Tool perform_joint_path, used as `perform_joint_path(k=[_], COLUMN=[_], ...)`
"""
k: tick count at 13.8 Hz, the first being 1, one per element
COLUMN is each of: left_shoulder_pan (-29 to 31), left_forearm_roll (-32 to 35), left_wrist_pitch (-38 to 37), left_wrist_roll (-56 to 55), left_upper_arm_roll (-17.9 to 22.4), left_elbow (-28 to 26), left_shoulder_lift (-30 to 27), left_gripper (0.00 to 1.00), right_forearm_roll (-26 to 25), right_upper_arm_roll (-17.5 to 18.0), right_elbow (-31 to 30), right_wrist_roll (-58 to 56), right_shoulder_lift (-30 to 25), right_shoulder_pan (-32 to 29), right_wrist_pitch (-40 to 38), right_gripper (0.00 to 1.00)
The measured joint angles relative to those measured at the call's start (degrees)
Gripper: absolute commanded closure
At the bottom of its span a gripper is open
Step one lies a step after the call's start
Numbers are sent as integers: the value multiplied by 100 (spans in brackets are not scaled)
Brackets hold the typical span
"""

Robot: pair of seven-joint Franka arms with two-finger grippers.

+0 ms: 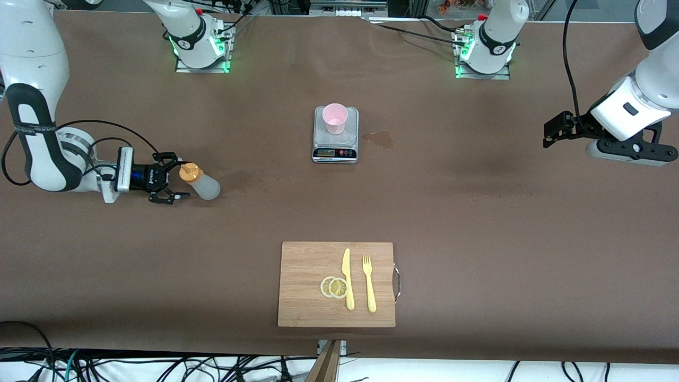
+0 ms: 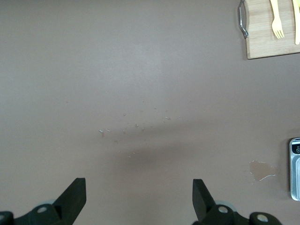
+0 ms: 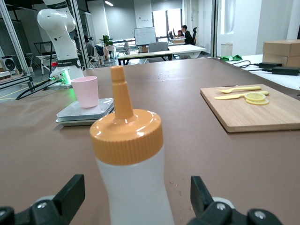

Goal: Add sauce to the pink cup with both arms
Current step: 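Reach the right gripper to the sauce bottle and grasp it, then lift the sauce bottle with the right gripper toward the pink cup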

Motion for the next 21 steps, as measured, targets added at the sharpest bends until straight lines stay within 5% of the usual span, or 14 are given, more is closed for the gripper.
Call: perform_joint_path(k=[6,7,8,9,10,11,15,21], left_shoulder_pan=[55,91,147,207,249,261,271,277], left_forearm_roll=[0,0,-28,-103,-149,-159,-161,-162], left_wrist_pitch=[-1,-2,-4,-10,-17,-21,-32,-58], left_wrist_roll=[28,28,28,28,30,30,29,29], left_upper_arm_roll=[0,2,2,3,4,4,3,3], left_elbow=[16,21,30,42,53,59,63,66], left_shoulder_lift=[74,74,73,73,73,73,73,73], left_gripper=[0,0,0,0,0,0,0,0], right_forearm_roll=[539,584,608,639,664,674,536,-1003], right_upper_arm_roll=[150,157,181,203,217,221,255,273], right_elbow=[1,1,3,6,12,25,160,98], right_wrist_roll=[-209,-212,-213,-213,-214,-215,-175,1439], right_shoulder_lift=[267,277,277,277,277,277,180,-1105], right_shoulder_pan=[251,298,322,336,344,346,439,950], right_wrist_pitch=[8,9,9,10,10,10,106,1232], right_gripper=[0,7,27,65,92,100,100,100])
